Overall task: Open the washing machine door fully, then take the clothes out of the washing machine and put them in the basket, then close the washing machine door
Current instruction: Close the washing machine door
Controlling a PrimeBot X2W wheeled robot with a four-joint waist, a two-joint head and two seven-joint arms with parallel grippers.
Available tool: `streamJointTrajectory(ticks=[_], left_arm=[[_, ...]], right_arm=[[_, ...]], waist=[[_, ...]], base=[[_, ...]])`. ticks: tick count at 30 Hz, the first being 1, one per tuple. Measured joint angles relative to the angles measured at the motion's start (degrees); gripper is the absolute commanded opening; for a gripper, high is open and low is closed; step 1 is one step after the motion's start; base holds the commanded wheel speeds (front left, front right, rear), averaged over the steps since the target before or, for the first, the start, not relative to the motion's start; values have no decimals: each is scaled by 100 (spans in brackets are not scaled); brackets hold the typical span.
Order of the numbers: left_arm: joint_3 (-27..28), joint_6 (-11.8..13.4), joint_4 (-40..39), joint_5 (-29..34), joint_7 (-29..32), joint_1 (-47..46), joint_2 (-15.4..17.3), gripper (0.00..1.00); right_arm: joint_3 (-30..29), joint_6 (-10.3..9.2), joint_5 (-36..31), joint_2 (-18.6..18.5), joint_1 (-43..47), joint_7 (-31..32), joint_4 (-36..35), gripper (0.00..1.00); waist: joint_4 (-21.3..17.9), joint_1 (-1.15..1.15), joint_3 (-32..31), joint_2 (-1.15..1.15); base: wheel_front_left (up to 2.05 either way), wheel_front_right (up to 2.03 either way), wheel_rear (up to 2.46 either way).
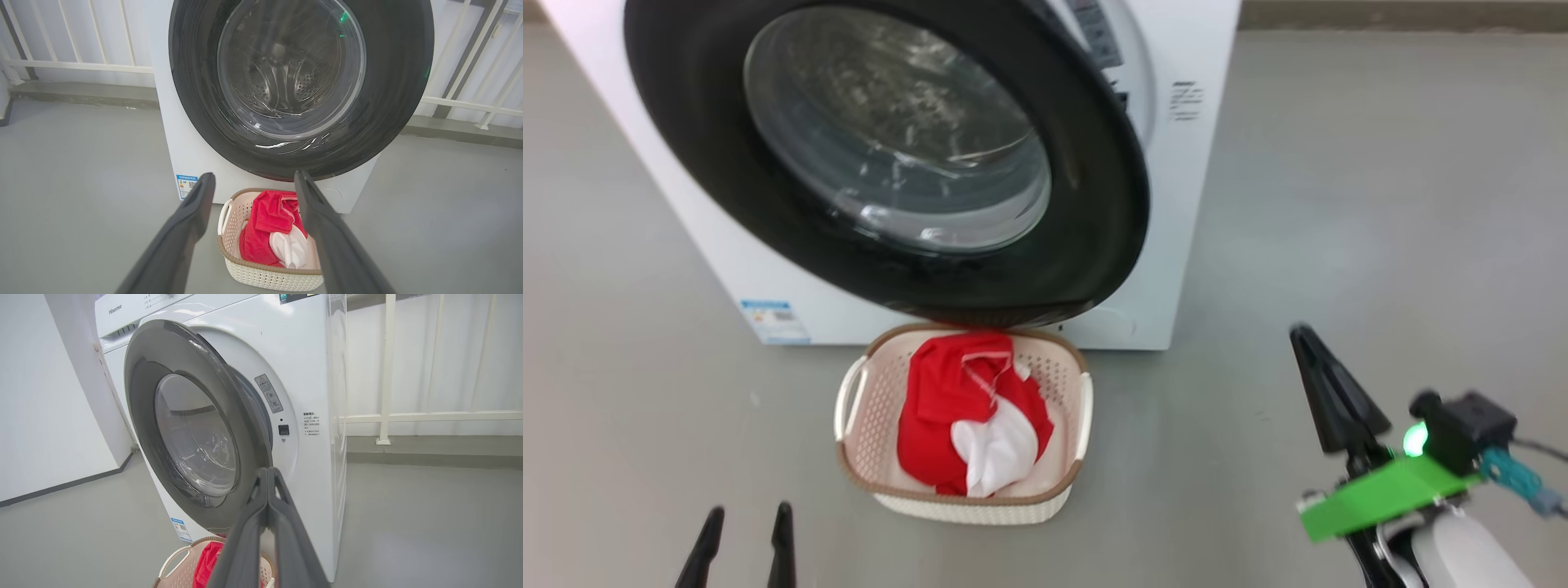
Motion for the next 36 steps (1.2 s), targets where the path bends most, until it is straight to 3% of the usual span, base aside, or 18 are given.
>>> streamJointTrajectory(ticks=[18,36], left_arm=[[-677,14,-37,-292,0,-868,-11,100],[-1036,15,-74,-386,-1,-1282,-26,100]], right_arm=[[415,0,25,-31,-2230,0,1122,0],[404,0,120,-242,-3203,-1,1699,0]], waist=[[753,0,995,0],[1199,0,1711,0]], base=[[0,0,0],[0,0,0]])
